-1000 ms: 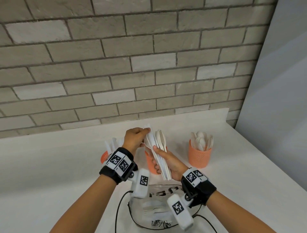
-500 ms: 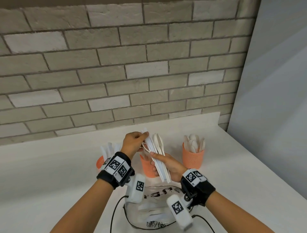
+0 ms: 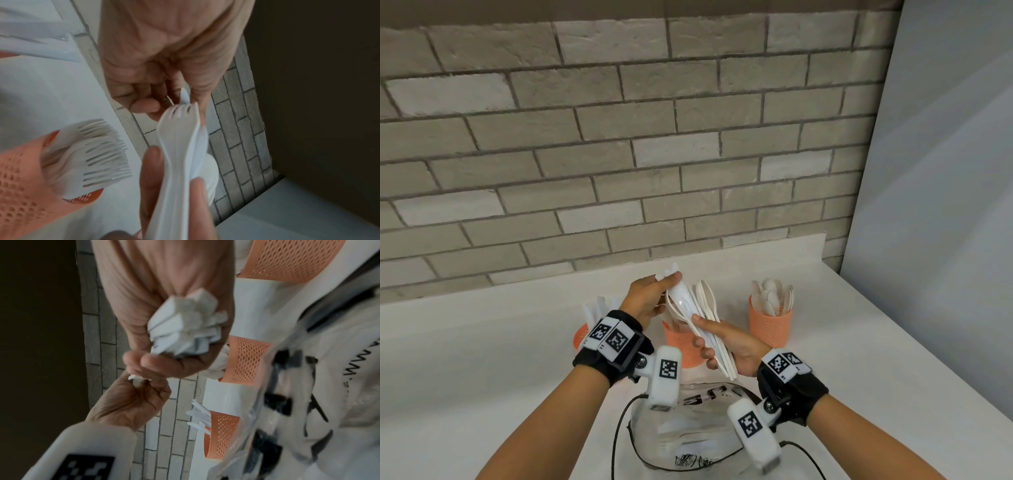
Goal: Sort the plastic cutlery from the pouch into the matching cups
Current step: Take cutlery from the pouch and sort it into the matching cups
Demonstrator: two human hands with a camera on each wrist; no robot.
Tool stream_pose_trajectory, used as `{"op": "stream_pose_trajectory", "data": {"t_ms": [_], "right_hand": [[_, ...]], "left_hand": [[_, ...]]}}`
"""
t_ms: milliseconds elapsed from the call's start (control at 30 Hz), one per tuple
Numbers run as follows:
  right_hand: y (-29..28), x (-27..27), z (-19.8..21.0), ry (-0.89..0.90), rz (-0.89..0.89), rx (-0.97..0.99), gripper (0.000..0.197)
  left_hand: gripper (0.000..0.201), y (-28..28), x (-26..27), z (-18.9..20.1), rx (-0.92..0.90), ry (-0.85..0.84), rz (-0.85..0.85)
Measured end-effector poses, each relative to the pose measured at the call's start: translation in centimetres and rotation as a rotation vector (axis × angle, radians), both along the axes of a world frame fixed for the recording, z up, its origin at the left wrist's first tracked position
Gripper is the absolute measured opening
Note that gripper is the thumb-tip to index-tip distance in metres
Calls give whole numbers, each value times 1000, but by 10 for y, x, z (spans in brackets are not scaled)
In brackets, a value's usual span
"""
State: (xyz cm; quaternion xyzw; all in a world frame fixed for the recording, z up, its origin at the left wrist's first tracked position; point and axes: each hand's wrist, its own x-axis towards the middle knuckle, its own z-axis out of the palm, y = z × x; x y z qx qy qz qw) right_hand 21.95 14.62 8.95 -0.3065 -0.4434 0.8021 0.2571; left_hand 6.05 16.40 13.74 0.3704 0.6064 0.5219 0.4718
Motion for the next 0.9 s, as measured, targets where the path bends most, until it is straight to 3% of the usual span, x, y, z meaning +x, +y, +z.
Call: {"op": "stream_pose_trajectory", "data": {"t_ms": [267,333,533,733,900], "right_hand": [[4,7,-2,24,14,-1,16],[5,7,-1,41,24,-12,15],[7,8,0,67,90,-20,18],[10,10,-2,70,101,-27,18],[16,13,-5,49,108,-12,36]], "left_hand": [[26,5,-1,-5,107,-102,60],[19,3,4,-6,104,-131,-2],[36,-1,11,-4,30,-126,-252],[35,1,12,-6,120,-80,-172],[37,7,15,-6,182,-78,-65]]}}
